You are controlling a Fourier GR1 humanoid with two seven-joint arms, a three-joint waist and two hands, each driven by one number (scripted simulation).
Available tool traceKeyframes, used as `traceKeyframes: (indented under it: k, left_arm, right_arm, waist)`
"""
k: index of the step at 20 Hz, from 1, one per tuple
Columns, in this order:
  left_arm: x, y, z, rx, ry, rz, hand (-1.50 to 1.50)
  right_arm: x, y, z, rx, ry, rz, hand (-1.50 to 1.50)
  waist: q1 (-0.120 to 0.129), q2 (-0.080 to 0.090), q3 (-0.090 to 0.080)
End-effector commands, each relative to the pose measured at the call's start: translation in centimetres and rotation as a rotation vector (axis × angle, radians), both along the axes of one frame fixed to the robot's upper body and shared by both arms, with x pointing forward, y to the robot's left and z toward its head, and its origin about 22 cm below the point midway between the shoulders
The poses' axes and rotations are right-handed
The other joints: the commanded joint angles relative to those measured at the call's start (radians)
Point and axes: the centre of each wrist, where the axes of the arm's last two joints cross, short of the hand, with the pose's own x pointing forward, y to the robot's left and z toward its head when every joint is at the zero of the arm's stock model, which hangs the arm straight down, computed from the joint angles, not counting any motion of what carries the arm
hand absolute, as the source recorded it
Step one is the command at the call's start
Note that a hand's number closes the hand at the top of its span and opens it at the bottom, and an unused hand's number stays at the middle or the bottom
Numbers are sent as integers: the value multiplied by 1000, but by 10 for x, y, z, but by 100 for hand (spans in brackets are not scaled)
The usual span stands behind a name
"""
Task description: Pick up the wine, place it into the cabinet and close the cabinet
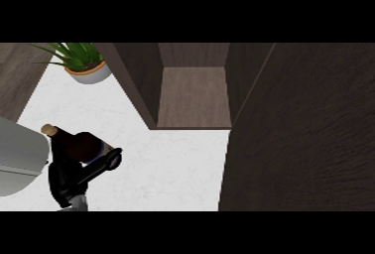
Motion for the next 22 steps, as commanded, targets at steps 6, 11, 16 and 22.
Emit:
traceKeyframes:
  k: [6, 11, 16, 22]
  left_arm:
    - [8, 4, -16, -36, -41, -20, -150]
    - [-7, 11, -18, -48, -53, 3, -150]
    - [15, -4, -8, -110, -105, -119, 150]
    - [9, 10, -28, 17, -62, -186, 150]
  right_arm:
    - [-29, -2, 25, 47, -46, 62, -150]
    - [-42, -3, 15, 42, -28, 31, -150]
    - [-28, -4, 19, 36, -44, 33, -150]
    - [-38, -2, 18, 42, -21, 36, -150]
  waist:
    - [0, 0, -1]
    - [1, -2, 0]
    - [1, -1, 0]
    - [-4, -1, 0]
